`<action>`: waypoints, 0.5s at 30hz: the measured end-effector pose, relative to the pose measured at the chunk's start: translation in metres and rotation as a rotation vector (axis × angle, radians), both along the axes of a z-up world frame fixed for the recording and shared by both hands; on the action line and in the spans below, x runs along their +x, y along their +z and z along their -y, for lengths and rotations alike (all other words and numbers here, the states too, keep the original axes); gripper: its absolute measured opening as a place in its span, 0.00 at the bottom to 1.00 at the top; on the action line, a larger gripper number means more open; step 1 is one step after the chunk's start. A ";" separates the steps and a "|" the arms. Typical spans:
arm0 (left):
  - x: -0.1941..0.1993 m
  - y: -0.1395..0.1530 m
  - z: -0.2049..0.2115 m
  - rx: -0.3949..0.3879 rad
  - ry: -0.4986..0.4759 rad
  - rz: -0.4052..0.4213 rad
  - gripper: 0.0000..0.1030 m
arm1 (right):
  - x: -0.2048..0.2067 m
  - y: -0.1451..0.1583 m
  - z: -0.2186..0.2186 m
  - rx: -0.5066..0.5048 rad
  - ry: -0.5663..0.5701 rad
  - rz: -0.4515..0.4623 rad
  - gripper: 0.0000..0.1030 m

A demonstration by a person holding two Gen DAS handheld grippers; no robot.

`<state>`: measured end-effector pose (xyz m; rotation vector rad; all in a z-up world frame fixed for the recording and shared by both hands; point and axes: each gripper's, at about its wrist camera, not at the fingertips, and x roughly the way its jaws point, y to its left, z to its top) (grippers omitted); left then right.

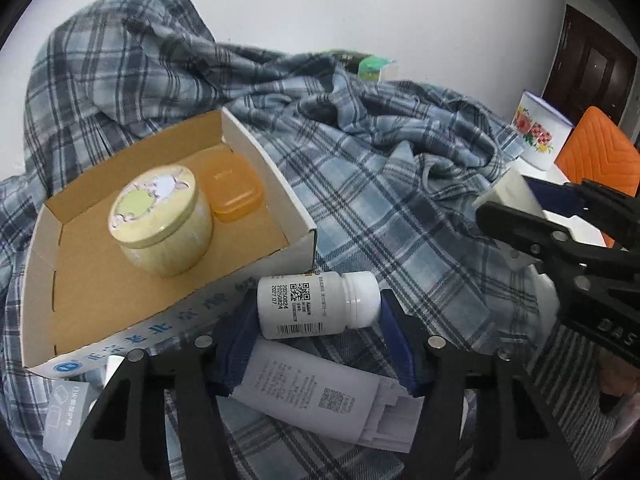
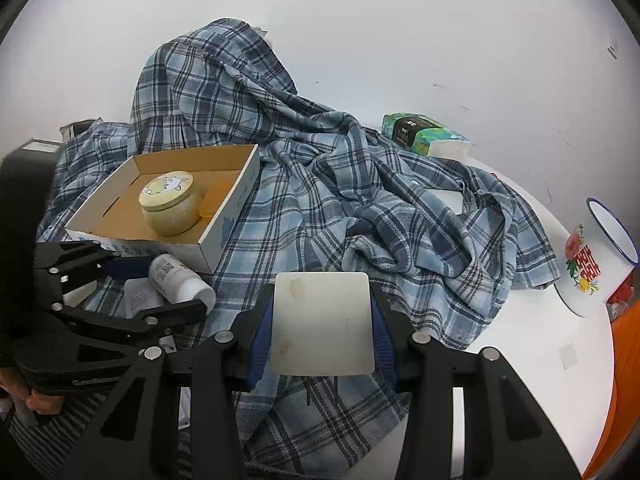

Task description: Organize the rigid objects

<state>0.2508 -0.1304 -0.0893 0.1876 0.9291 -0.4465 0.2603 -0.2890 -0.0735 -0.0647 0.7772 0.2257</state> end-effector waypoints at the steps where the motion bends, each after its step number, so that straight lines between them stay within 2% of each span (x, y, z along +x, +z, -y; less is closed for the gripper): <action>1: -0.002 0.002 -0.001 -0.003 0.000 0.010 0.59 | 0.000 0.000 0.000 0.003 0.002 0.001 0.43; 5: -0.019 0.019 -0.005 0.005 -0.003 0.109 0.59 | -0.001 0.000 0.000 -0.001 0.001 0.009 0.43; 9: -0.042 0.042 -0.024 -0.042 0.036 0.200 0.59 | -0.005 0.004 -0.002 -0.009 0.013 0.035 0.43; 13: -0.069 0.067 -0.048 -0.057 0.092 0.303 0.59 | -0.015 0.017 -0.001 -0.006 -0.032 0.118 0.43; 15: -0.078 0.075 -0.059 -0.076 0.118 0.315 0.59 | -0.017 0.023 0.000 -0.002 -0.043 0.139 0.43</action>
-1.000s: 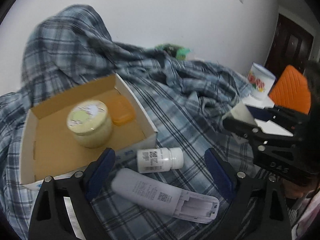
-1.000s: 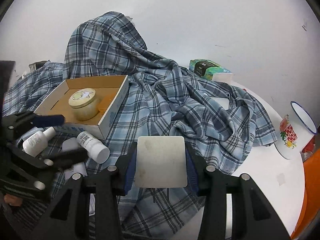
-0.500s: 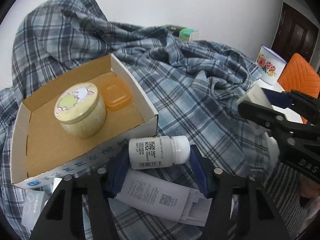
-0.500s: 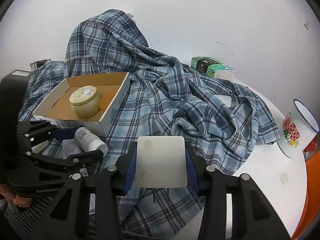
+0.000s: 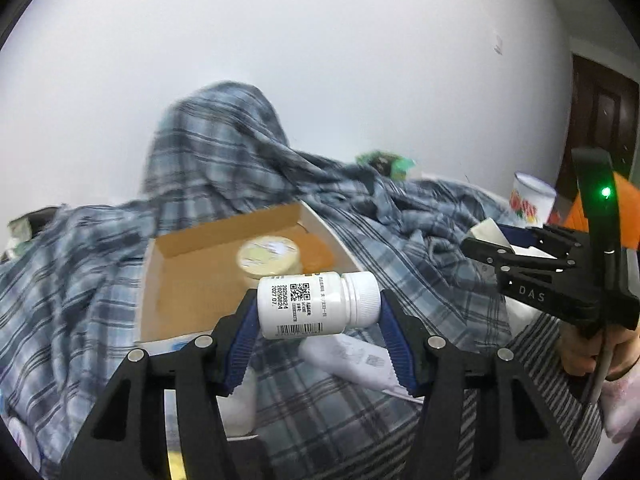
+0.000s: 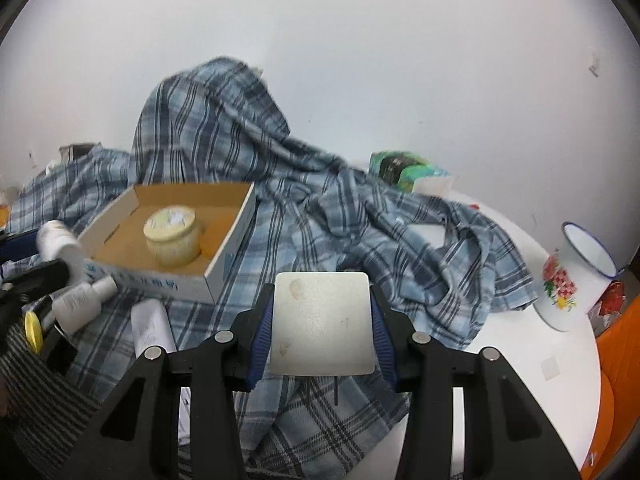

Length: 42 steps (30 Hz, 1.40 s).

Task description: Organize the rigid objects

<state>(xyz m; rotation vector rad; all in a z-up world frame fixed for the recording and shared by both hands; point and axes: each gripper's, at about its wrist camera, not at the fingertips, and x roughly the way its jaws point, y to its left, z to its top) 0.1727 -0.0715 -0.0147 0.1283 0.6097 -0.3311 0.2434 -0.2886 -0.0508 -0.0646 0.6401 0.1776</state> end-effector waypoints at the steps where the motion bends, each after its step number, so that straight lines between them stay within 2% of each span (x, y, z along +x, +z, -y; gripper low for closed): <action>1: -0.005 0.004 -0.006 -0.010 0.015 0.013 0.59 | -0.001 0.003 0.000 0.001 -0.002 0.005 0.43; 6: -0.020 0.022 -0.030 -0.019 0.069 0.064 0.59 | -0.008 0.020 -0.010 0.006 0.017 0.020 0.43; 10: -0.027 0.035 -0.043 -0.016 0.094 0.109 0.59 | -0.014 0.039 -0.025 -0.013 0.042 0.068 0.43; 12: -0.027 0.041 -0.047 -0.016 0.106 0.133 0.59 | -0.013 0.052 -0.033 -0.006 0.056 0.103 0.36; 14: -0.025 0.049 -0.049 -0.029 0.113 0.160 0.59 | -0.011 0.065 -0.042 -0.003 0.063 0.147 0.34; 15: -0.023 0.053 -0.049 -0.031 0.124 0.183 0.59 | -0.008 0.071 -0.047 -0.005 0.069 0.163 0.30; 17: -0.016 0.066 -0.048 -0.037 0.146 0.239 0.59 | 0.003 0.079 -0.058 -0.001 0.095 0.158 0.26; 19: -0.009 0.075 -0.050 -0.053 0.161 0.261 0.59 | 0.010 0.085 -0.061 0.037 0.127 0.135 0.26; 22: 0.004 0.089 -0.058 -0.088 0.176 0.267 0.59 | 0.007 0.088 -0.061 0.033 0.146 0.149 0.26; 25: 0.005 0.094 -0.064 -0.097 0.185 0.273 0.59 | 0.004 0.075 -0.061 0.031 0.160 0.082 0.30; 27: 0.002 0.089 -0.065 -0.089 0.174 0.251 0.59 | 0.002 0.058 -0.060 0.018 0.177 0.013 0.41; 31: -0.009 0.069 -0.063 -0.082 0.154 0.187 0.59 | -0.003 0.018 -0.057 -0.014 0.197 -0.108 0.42; 34: -0.019 0.055 -0.060 -0.083 0.150 0.158 0.59 | 0.000 -0.011 -0.051 0.002 0.199 -0.221 0.42; 39: -0.027 0.040 -0.056 -0.081 0.150 0.123 0.59 | 0.003 -0.037 -0.052 0.018 0.255 -0.347 0.53; 42: -0.025 0.035 -0.056 -0.077 0.154 0.107 0.59 | 0.002 -0.043 -0.057 -0.013 0.267 -0.363 0.53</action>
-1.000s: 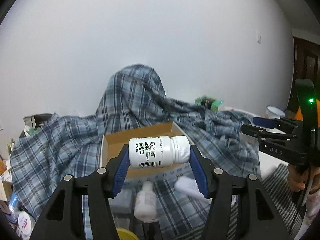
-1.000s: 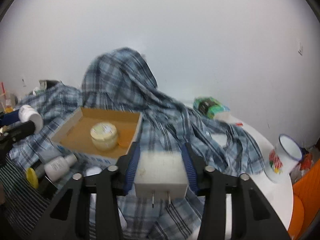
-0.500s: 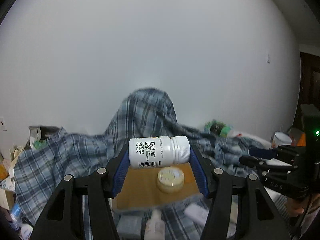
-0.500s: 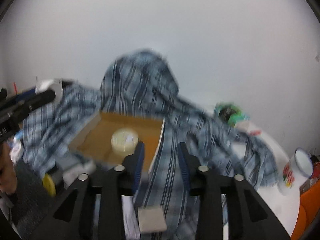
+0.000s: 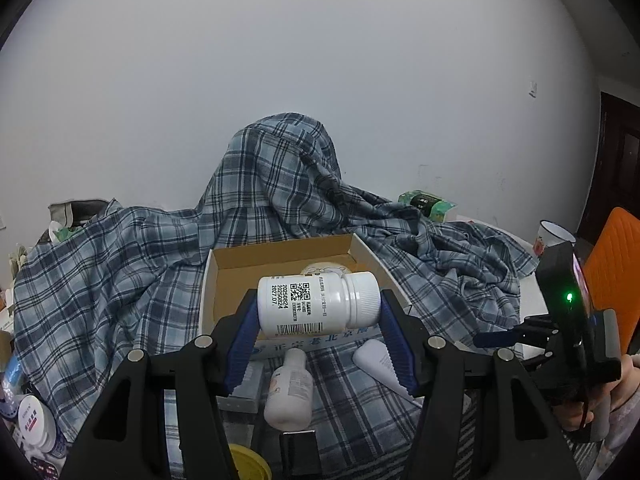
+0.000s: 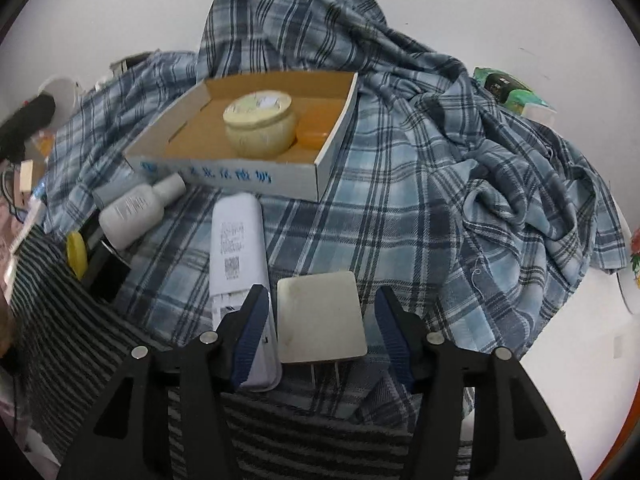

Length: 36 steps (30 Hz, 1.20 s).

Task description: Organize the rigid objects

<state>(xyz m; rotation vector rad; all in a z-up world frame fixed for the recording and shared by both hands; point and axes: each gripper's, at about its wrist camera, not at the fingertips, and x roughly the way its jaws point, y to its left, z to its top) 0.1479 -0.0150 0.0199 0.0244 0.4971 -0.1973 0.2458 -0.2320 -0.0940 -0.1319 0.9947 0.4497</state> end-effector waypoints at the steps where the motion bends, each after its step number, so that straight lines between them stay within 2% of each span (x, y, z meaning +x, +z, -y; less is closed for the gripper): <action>1: 0.001 -0.001 0.000 0.002 0.002 -0.001 0.59 | 0.000 -0.002 -0.001 -0.006 0.002 -0.004 0.53; 7: 0.004 -0.003 -0.004 -0.004 0.008 -0.011 0.59 | 0.001 -0.013 -0.004 -0.047 0.018 -0.027 0.43; 12: 0.006 -0.005 -0.006 0.002 0.011 -0.015 0.59 | -0.004 -0.002 -0.005 -0.068 0.008 0.039 0.43; 22: 0.009 0.015 -0.015 0.006 0.045 0.020 0.59 | 0.001 0.073 -0.007 0.024 -0.027 0.250 0.43; 31: 0.030 0.048 -0.024 0.001 0.073 0.099 0.59 | 0.035 0.134 -0.046 0.056 -0.009 0.425 0.43; 36: 0.058 0.059 -0.026 -0.005 0.068 0.096 0.59 | 0.060 0.143 -0.060 0.083 -0.006 0.428 0.43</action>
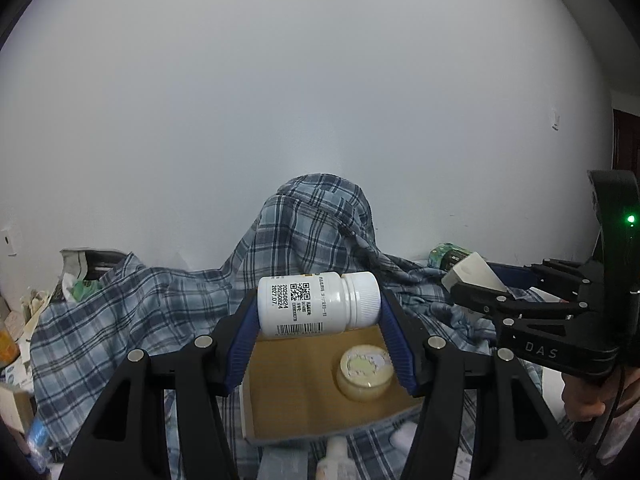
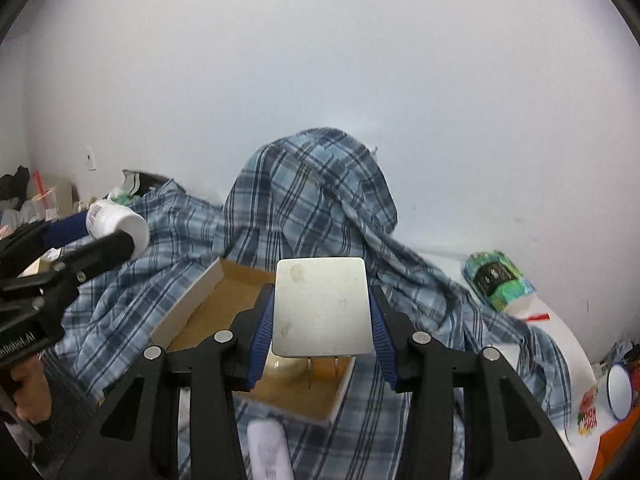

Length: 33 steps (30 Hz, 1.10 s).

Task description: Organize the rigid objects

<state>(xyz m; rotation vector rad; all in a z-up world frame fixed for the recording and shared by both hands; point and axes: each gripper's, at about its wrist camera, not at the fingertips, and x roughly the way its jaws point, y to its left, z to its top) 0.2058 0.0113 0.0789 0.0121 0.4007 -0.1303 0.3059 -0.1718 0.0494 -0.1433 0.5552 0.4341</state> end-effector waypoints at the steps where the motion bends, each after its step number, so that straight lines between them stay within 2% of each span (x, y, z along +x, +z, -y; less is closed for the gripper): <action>1: 0.006 0.001 -0.001 0.000 -0.001 -0.005 0.59 | 0.005 0.001 -0.004 -0.004 0.003 0.003 0.43; 7: 0.041 -0.002 -0.001 0.029 0.004 -0.029 0.59 | 0.039 -0.012 -0.016 0.002 0.014 -0.049 0.43; 14: 0.079 -0.024 -0.009 0.019 0.020 -0.108 0.59 | 0.073 -0.049 -0.027 -0.019 0.030 -0.152 0.43; 26: 0.100 -0.048 -0.015 0.025 0.039 -0.153 0.59 | 0.095 -0.094 -0.039 -0.025 0.055 -0.269 0.43; 28: 0.103 -0.051 -0.017 0.024 0.046 -0.160 0.65 | 0.097 -0.100 -0.041 -0.025 0.065 -0.287 0.45; 29: 0.103 -0.052 -0.017 0.025 0.050 -0.163 0.79 | 0.098 -0.102 -0.041 -0.028 0.060 -0.287 0.49; 30: 0.104 -0.053 -0.018 0.025 0.053 -0.168 0.83 | 0.099 -0.102 -0.040 -0.026 0.056 -0.287 0.50; 33: 0.105 -0.054 -0.022 0.012 0.068 -0.172 0.83 | 0.098 -0.098 -0.034 -0.005 0.054 -0.298 0.52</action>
